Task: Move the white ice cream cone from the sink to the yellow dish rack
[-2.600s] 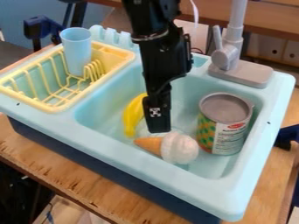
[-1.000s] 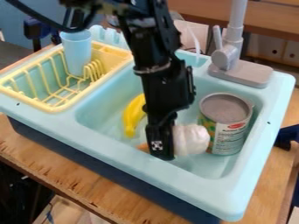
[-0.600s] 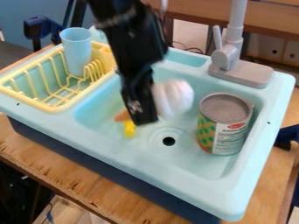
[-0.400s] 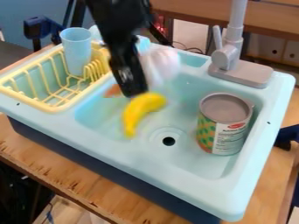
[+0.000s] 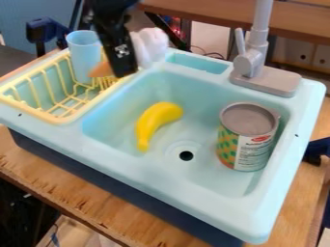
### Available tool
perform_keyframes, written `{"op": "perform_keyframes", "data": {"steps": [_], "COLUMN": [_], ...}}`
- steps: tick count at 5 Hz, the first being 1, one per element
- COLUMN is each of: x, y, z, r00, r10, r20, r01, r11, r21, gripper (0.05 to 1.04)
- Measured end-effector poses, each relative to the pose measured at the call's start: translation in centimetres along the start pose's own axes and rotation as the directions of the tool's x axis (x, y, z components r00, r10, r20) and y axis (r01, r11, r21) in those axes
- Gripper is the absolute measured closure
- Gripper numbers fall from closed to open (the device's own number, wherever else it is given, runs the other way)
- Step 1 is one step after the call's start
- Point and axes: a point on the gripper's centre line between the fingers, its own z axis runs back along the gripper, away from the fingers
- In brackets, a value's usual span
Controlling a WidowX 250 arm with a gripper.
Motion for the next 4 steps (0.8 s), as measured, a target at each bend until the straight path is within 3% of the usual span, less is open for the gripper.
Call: {"op": "perform_keyframes", "data": {"steps": [2, 3, 4], "x": [-2.9, -4.2, -5.1], "y": [2.3, 3.3, 4.3], "z": [-0.9, -0.9, -1.5], "r00": [0.987, 0.980, 0.974], "r10": [0.086, 0.138, 0.170], "r20": [-0.132, -0.146, -0.151], "r01": [-0.073, -0.118, -0.150], "r11": [0.992, 0.984, 0.979], "r21": [0.101, 0.136, 0.135], "gripper": [0.544, 0.544, 0.544]}}
